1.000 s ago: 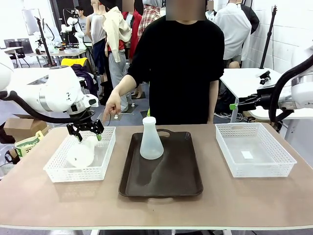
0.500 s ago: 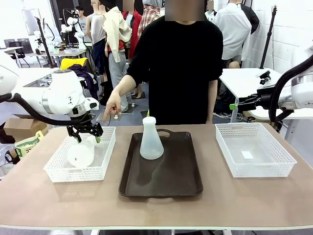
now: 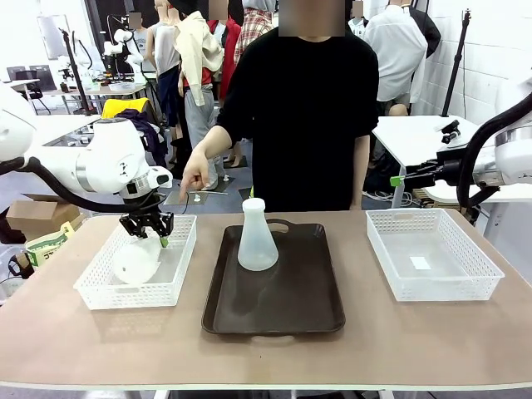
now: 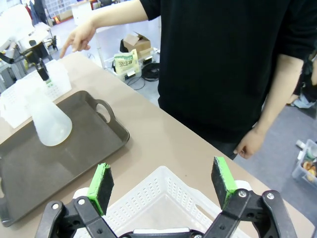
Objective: Prepare the laboratory tools.
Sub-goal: Pick up the Big flask that the person points to.
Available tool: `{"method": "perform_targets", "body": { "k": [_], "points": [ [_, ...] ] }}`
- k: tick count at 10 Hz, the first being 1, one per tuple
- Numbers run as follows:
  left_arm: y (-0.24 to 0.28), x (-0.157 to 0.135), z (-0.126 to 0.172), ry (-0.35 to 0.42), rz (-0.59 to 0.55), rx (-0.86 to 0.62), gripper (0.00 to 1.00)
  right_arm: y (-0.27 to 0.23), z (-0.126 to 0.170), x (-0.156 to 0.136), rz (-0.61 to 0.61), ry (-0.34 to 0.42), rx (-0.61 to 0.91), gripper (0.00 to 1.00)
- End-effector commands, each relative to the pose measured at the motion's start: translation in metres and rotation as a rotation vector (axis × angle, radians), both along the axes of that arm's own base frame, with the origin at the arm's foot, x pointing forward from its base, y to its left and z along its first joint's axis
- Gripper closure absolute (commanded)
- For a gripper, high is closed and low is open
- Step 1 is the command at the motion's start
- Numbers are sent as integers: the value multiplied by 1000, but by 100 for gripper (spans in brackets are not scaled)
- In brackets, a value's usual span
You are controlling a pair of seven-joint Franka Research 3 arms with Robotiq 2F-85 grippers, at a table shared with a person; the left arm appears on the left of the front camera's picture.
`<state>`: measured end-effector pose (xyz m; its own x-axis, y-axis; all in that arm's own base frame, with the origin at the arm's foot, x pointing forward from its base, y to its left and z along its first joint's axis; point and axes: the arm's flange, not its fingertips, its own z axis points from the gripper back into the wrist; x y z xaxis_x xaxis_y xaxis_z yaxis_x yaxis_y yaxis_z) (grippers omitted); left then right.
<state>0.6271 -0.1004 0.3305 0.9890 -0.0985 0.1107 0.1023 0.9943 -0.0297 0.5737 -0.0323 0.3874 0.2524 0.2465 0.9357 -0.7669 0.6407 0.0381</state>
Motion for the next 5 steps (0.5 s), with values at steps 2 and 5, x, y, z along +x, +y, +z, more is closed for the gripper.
{"method": "perform_targets", "body": {
  "k": [2, 5],
  "points": [
    [-8, 4, 3, 20, 27, -1, 100, 1, 0, 0, -7, 5, -13, 0],
    [-4, -1, 0, 6, -4, 0, 100, 1, 0, 0, -7, 5, -13, 0]
  ]
}}
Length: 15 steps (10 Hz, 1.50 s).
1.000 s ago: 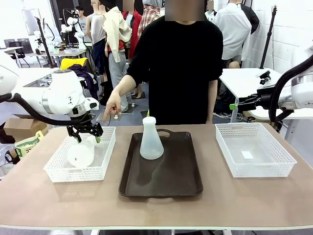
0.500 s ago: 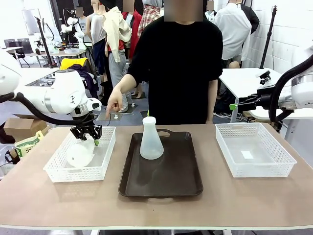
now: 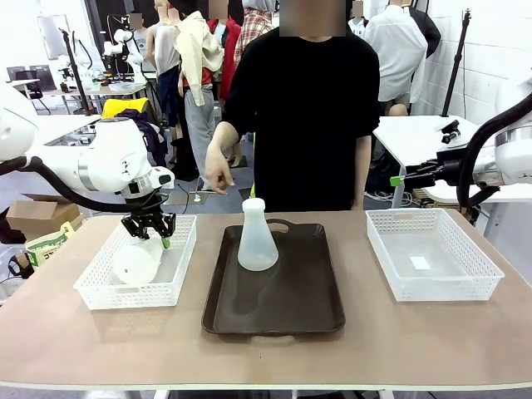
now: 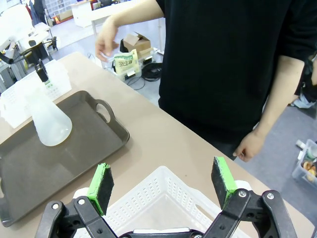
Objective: Prepare the laboratory tools.
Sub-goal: Pick up the Big flask that the person points to, then place the picked Big flask upright in the Handle tray as directed by the person.
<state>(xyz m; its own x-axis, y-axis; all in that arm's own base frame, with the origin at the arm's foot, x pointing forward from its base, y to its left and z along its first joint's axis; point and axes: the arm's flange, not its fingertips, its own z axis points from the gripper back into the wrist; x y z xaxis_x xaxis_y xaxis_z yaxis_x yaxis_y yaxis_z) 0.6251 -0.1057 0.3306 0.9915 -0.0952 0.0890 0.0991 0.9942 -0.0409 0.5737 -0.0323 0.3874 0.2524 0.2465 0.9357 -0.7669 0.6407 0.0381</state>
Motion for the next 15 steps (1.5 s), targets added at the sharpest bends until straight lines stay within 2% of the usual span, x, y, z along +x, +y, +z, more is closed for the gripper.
{"method": "perform_targets", "body": {
  "k": [1, 11, 12, 15],
  "points": [
    [1, 1, 0, -17, -7, 9, 100, 1, 0, 0, -7, 5, -13, 0],
    [0, 0, 0, -1, -1, 0, 100, 1, 0, 0, -7, 5, -13, 0],
    [-12, -24, 28, -73, -1, 27, 100, 1, 0, 0, -7, 5, -13, 0],
    [-20, -82, 111, -158, 4, 42, 100, 1, 0, 0, -7, 5, -13, 0]
  ]
}}
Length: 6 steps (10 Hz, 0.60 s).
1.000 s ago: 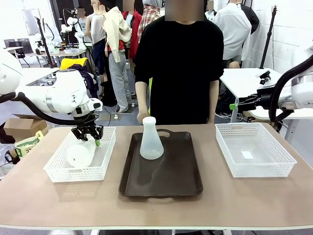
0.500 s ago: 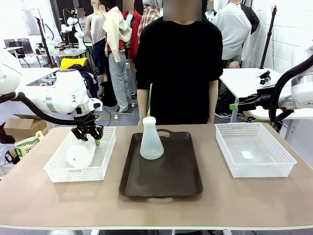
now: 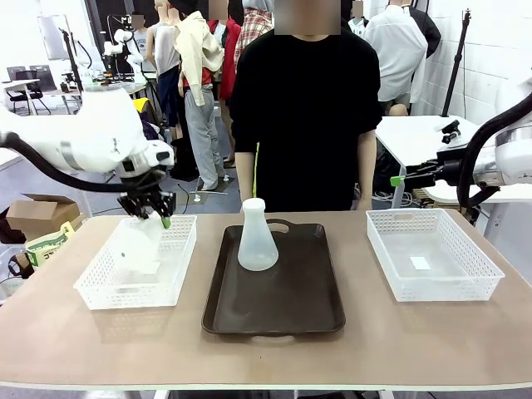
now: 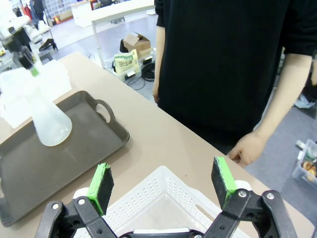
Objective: Prepare the laboratory tools.
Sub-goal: Place the picked Big flask upright in the Handle tray as directed by the person.
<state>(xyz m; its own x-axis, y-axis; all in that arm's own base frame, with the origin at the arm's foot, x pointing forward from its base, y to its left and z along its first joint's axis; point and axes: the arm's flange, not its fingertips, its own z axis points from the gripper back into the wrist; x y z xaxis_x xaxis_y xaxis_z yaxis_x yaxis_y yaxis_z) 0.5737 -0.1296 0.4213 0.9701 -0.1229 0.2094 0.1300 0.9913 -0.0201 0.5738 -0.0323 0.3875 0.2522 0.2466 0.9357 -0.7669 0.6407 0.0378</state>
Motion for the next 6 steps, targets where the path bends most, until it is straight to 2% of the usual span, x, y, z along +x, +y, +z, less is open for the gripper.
{"method": "perform_targets", "body": {
  "k": [1, 4, 6],
  "points": [
    [6, -44, 41, -82, 18, 52, 100, 1, -1, 0, -7, 5, -13, 0],
    [3, -78, 79, -191, -51, 41, 100, 1, -1, 0, -7, 5, -13, 0],
    [3, -91, 92, -246, -79, 8, 100, 1, -1, 0, -7, 5, -13, 0]
  ]
}}
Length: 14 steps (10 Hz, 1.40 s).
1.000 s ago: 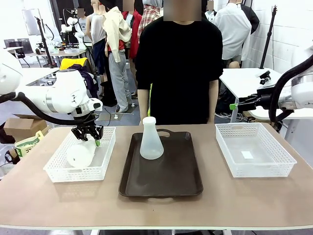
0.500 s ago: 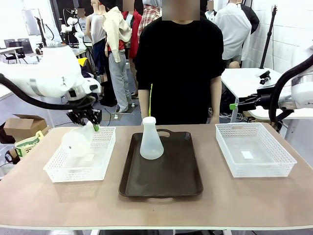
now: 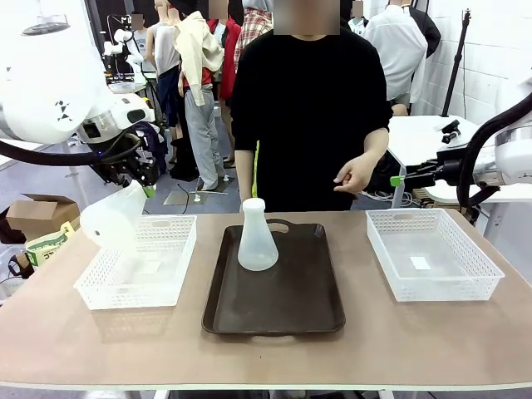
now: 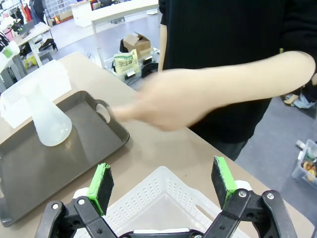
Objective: Prepare the laboratory tools.
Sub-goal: Place the picked Big flask upright in the Handle tray as directed by the person.
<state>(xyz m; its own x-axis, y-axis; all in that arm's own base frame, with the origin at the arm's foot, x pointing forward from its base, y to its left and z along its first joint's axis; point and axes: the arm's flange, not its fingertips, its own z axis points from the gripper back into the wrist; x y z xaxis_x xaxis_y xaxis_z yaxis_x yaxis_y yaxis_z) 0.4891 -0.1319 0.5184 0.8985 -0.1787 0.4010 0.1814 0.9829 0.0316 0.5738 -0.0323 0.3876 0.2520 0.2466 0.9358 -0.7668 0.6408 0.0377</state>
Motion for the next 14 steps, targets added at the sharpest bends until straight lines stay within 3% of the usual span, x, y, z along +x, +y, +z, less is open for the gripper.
{"method": "perform_targets", "body": {
  "k": [1, 10, 14],
  "points": [
    [5, -7, -4, -48, -29, -17, 100, 1, -1, 0, -7, 5, -13, 0],
    [0, -5, -2, -34, -9, -8, 100, 1, -1, 0, -7, 5, -13, 0],
    [-60, -45, 30, -349, -508, -331, 100, 1, -1, 0, -7, 5, -13, 0]
  ]
}}
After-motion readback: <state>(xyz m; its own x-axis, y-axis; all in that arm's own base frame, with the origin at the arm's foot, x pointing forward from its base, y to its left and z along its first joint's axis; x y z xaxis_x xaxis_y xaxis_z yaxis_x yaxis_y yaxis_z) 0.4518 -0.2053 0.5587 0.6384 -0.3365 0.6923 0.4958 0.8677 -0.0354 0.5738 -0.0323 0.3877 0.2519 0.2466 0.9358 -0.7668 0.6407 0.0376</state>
